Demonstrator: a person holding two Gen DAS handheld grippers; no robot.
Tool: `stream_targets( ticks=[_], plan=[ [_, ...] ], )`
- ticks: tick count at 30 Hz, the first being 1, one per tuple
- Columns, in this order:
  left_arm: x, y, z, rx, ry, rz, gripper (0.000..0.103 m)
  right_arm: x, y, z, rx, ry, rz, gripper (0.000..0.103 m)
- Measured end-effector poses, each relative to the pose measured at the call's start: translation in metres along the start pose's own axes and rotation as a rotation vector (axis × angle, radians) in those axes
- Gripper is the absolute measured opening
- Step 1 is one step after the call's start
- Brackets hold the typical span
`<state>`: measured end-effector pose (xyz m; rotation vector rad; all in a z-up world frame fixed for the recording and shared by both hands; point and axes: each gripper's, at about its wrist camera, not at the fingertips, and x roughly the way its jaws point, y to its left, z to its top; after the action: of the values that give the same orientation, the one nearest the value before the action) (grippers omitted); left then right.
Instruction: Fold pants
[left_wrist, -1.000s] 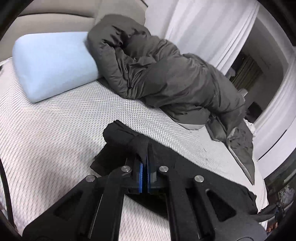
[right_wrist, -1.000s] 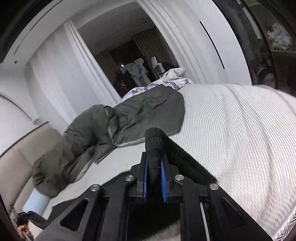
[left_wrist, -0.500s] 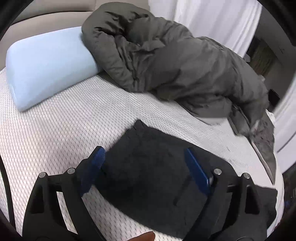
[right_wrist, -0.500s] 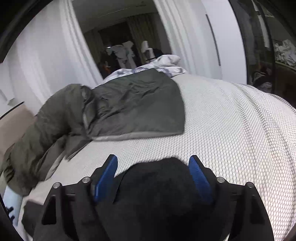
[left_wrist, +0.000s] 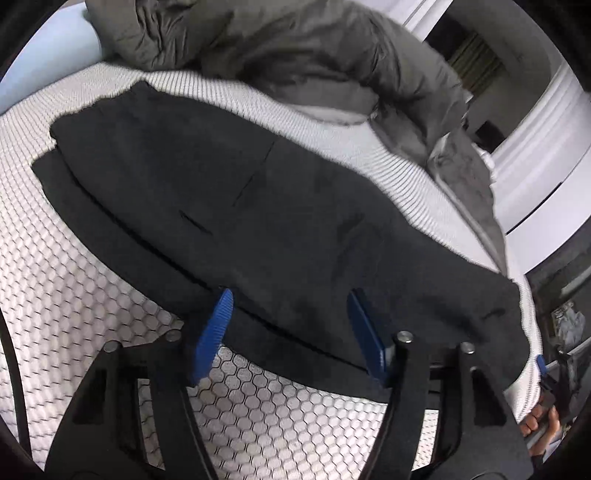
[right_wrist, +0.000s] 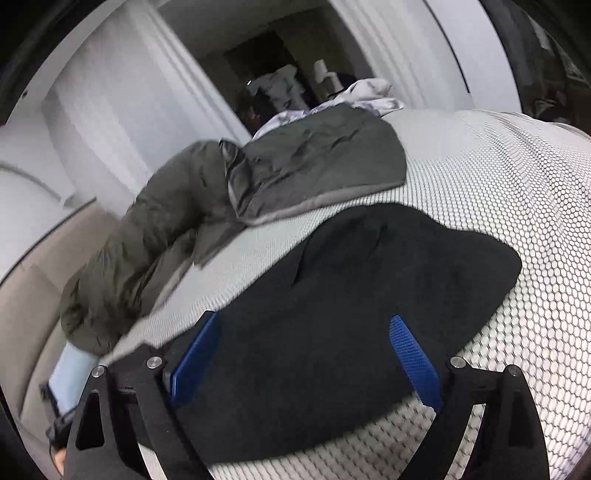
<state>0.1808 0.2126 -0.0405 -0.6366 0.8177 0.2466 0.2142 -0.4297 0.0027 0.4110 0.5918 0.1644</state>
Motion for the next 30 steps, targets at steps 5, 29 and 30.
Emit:
stream_targets(
  ticks=[5,29,30],
  plan=[
    [0.023,-0.004,0.003,-0.045,0.021,0.045,0.036,0.002,-0.014,-0.004,0.049,0.001,-0.001,0.094],
    [0.005,0.024,-0.007,-0.05,0.005,0.086,0.003,0.027,-0.125,-0.003,0.422,0.081,-0.02,0.092],
    [0.006,0.024,-0.007,-0.05,0.006,0.086,0.003,0.028,-0.131,-0.002,0.447,0.062,-0.006,0.089]
  ],
)
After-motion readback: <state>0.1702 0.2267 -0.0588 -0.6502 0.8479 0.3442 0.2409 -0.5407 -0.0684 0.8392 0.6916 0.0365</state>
